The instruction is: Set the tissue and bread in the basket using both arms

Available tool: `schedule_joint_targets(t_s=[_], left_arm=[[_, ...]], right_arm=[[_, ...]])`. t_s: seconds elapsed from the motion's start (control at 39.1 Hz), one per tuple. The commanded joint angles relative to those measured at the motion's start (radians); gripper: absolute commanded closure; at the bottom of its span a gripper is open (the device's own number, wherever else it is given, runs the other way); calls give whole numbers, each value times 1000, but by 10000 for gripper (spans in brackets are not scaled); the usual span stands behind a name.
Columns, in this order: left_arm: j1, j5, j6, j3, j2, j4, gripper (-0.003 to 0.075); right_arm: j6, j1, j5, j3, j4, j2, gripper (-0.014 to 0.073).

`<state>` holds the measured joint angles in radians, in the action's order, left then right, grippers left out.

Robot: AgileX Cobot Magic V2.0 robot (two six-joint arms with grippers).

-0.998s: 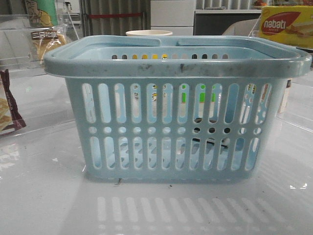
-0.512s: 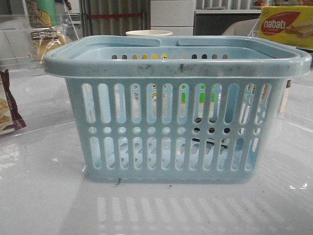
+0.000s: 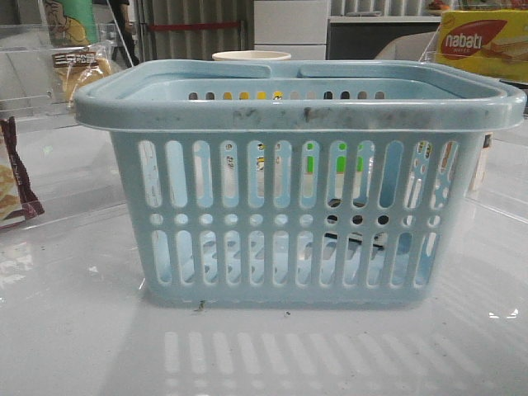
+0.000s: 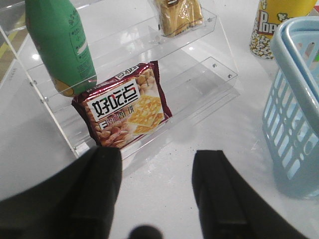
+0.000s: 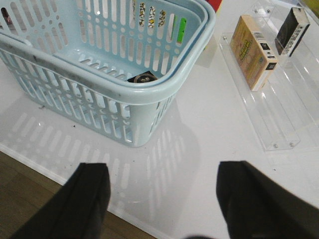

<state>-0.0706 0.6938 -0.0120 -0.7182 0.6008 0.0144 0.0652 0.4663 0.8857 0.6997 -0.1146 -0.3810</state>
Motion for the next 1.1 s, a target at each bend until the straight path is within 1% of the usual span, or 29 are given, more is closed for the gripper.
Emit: schedule_joint_targets(t_s=[0.0, 0.08, 0.1, 0.2, 0.36, 0.56, 0.74, 0.92, 1.07], left_arm=[[-6, -127, -2, -34, 34, -6, 210], [-6, -182, -2, -34, 84, -6, 136], [-6, -207, -2, -34, 110, -6, 124], [-6, -291, -2, -60, 234, -6, 122], [-6, -356, -2, -203, 489, -6, 123], [-6, -417, -2, -481, 855, -6, 125], [-6, -455, -2, -722, 1119, -6, 133], [-7, -496, -2, -903, 1333, -14, 142], [-7, -519, -2, -938, 1395, -14, 142]], right_arm=[[-4, 5, -72, 24, -6, -6, 43], [-4, 5, -72, 24, -6, -6, 43], [-4, 5, -72, 24, -6, -6, 43], [-4, 5, -72, 24, -6, -6, 43], [-4, 5, -72, 24, -6, -6, 43], [-4, 5, -72, 24, -6, -6, 43], [-4, 5, -72, 24, -6, -6, 43], [-4, 5, -72, 24, -6, -6, 43], [-4, 5, -72, 24, -6, -6, 43]])
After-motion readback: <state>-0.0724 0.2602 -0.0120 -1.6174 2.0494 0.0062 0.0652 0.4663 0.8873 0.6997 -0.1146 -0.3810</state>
